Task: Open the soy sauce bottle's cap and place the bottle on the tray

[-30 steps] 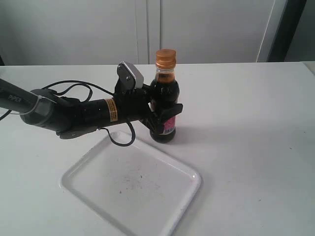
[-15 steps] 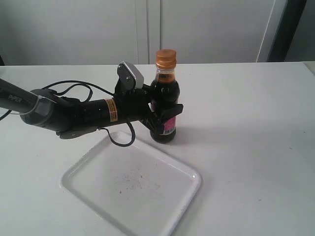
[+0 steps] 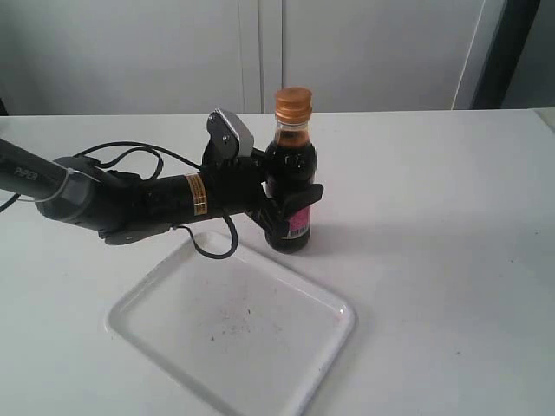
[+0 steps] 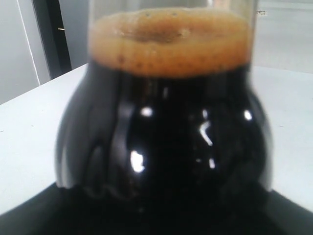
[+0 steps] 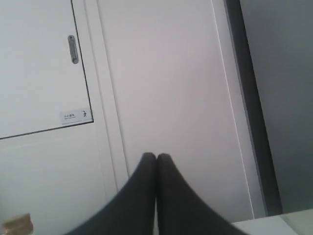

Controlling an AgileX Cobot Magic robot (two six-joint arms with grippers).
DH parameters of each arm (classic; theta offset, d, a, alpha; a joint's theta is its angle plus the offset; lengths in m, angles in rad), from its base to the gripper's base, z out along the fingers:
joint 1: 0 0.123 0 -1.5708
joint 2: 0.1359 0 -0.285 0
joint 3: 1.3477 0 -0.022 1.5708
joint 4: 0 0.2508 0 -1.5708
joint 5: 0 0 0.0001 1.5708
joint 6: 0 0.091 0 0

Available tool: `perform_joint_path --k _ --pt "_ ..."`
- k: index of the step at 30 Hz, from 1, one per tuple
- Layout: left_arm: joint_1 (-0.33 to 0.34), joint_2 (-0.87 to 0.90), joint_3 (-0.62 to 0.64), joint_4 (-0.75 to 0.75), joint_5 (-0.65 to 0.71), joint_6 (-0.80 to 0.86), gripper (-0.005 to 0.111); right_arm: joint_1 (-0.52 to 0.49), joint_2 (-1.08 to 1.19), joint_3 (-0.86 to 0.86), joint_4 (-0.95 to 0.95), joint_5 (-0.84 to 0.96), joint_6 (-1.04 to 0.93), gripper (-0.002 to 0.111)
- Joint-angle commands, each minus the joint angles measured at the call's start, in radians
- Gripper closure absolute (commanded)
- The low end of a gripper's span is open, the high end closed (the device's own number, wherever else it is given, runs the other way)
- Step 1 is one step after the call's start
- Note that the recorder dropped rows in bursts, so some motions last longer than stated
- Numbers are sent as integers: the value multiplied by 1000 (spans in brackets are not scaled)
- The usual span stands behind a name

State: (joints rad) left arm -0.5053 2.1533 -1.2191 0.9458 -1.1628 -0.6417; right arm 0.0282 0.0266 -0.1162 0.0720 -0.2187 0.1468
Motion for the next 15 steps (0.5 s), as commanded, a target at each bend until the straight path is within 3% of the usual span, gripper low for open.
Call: perform_joint_path --k 1,9,15 --pt "-6 -7 -3 16 -40 -10 107 -8 129 -131 -29 26 -16 108" --pt "-6 -7 -3 16 -38 -12 107 -8 538 -461 -112 348 -77 108" --pt "-6 -7 -3 16 -38 -12 107 77 808 -712 29 777 -354 108"
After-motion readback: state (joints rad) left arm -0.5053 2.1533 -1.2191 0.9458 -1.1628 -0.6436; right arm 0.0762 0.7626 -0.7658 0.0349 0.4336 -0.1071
